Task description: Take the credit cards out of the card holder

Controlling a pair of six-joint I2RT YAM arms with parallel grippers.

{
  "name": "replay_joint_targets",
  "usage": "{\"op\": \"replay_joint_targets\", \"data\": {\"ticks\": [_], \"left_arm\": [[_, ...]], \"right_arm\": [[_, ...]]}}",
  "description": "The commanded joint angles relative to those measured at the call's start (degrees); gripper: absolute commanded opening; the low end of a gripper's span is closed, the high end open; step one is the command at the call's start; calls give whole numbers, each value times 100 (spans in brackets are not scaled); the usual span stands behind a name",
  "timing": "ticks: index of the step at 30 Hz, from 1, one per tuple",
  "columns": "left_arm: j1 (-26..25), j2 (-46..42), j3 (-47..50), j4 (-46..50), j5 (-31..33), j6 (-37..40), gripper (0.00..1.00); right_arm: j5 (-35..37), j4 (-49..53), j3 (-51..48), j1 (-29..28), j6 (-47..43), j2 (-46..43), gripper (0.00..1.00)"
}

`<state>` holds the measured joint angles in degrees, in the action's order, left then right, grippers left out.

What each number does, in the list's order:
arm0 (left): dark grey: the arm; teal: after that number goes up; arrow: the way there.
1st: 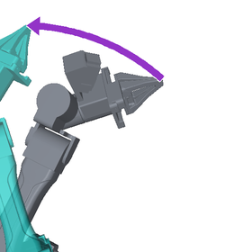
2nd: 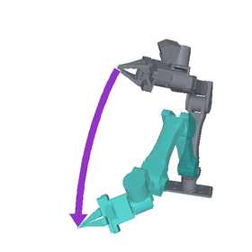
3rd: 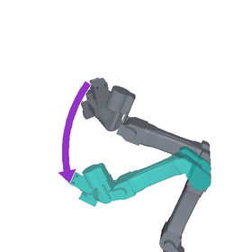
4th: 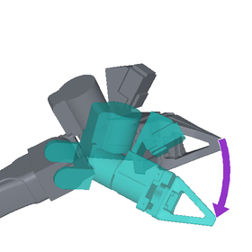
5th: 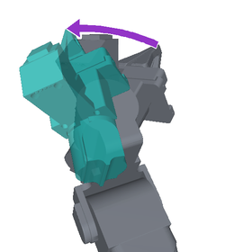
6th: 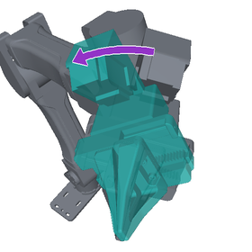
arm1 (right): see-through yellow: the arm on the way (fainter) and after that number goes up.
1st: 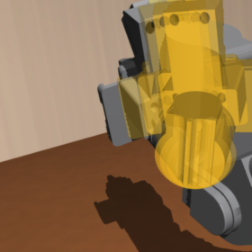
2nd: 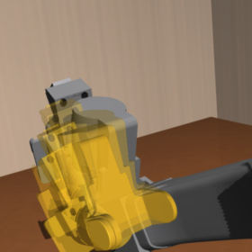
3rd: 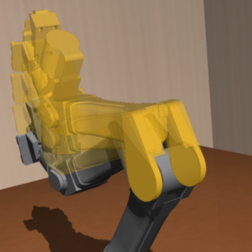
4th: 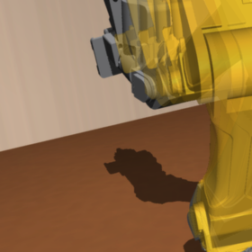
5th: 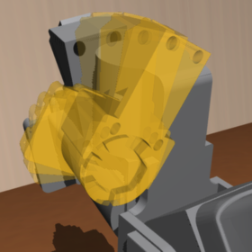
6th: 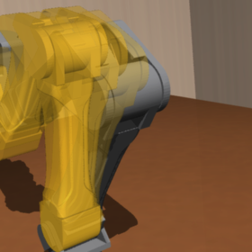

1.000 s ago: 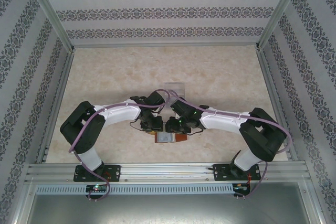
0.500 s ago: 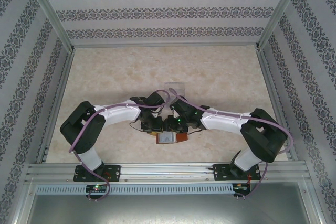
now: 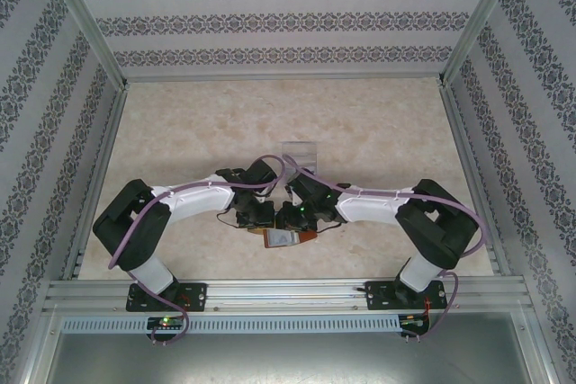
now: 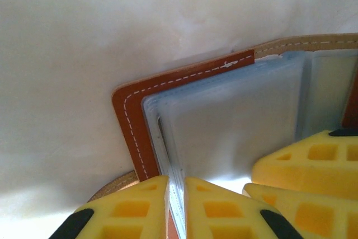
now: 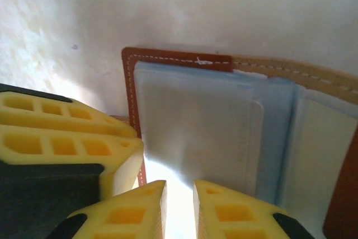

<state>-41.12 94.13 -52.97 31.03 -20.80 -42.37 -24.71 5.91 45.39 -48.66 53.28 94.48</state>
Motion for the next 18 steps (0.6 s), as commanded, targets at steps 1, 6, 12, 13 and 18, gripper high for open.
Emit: {"op": "replay_joint_targets", "data": {"ticks": [1, 6, 12, 13, 18], "left_arm": [[76, -153, 73, -48, -36, -30, 16], [87, -84, 75, -44, -64, -5, 16], [87, -44, 81, -84, -90, -23, 16], [88, -44, 68, -77, -94, -25, 16], [87, 13, 24, -62, -112, -11, 17]], "right_arm": [[71, 37, 164, -64, 34, 65, 20], [169, 294, 286, -112, -56, 148, 23], [813, 1253, 527, -160, -359, 121, 30], [852, 1323, 539, -160, -375, 87, 31], [1087, 1681, 649, -176, -493, -55, 34]]}}
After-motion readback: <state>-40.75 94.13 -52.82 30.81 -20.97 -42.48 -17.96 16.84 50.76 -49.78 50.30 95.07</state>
